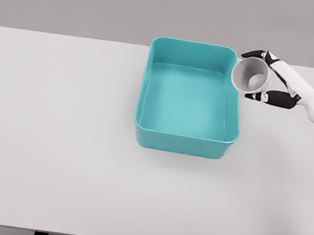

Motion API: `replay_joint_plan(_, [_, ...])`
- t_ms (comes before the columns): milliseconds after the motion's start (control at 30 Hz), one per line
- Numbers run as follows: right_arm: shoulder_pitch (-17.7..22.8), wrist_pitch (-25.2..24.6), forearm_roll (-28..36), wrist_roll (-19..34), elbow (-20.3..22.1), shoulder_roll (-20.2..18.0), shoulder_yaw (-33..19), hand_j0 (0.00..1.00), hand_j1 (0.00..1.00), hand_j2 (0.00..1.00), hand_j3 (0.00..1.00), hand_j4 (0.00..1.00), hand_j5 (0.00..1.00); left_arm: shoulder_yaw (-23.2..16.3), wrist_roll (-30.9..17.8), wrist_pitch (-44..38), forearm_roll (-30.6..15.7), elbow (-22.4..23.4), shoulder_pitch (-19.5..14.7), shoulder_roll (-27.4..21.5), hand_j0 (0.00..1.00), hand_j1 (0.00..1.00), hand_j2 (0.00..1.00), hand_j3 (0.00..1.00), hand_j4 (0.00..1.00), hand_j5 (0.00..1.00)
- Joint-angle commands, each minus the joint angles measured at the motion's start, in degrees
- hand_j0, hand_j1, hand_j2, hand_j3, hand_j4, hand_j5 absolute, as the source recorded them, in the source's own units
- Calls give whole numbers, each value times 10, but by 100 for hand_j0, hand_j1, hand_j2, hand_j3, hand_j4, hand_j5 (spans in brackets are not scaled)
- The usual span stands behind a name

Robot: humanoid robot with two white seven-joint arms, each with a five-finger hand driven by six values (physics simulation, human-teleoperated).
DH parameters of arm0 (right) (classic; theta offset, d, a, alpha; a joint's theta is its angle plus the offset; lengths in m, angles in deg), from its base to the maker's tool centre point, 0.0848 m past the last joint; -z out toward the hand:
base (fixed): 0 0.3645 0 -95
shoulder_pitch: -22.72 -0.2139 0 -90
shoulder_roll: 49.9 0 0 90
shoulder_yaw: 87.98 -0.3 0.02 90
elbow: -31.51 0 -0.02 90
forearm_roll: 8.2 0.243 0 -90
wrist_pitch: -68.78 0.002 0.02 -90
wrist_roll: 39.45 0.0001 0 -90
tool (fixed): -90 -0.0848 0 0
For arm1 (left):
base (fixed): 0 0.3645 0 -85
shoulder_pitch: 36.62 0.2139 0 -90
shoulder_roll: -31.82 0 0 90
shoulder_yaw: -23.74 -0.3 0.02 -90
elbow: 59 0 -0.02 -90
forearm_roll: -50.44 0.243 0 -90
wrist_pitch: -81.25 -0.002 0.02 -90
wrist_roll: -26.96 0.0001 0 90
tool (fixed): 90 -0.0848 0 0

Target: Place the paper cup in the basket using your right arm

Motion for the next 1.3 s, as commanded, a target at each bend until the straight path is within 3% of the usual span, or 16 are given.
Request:
replay_joint_plan(0, [-1,3,-18,-1,21,-2,8,57,57,57,57,57,57,0,0,0,0,0,1,0,100,100,100,100,100,100])
replay_joint_plan(533, [-62,2,-39,-1,47,-2,97,57,57,57,57,57,57,-1,0,0,0,0,1,0,100,100,100,100,100,100])
replay_joint_plan(867, [-111,-1,-65,-1,45,-4,189,58,58,58,58,58,58,0,0,0,0,0,0,0,100,100,100,100,100,100])
replay_joint_plan(1267, [-122,-1,-97,-1,42,-14,259,58,58,58,58,58,58,0,0,0,0,0,1,0,100,100,100,100,100,100])
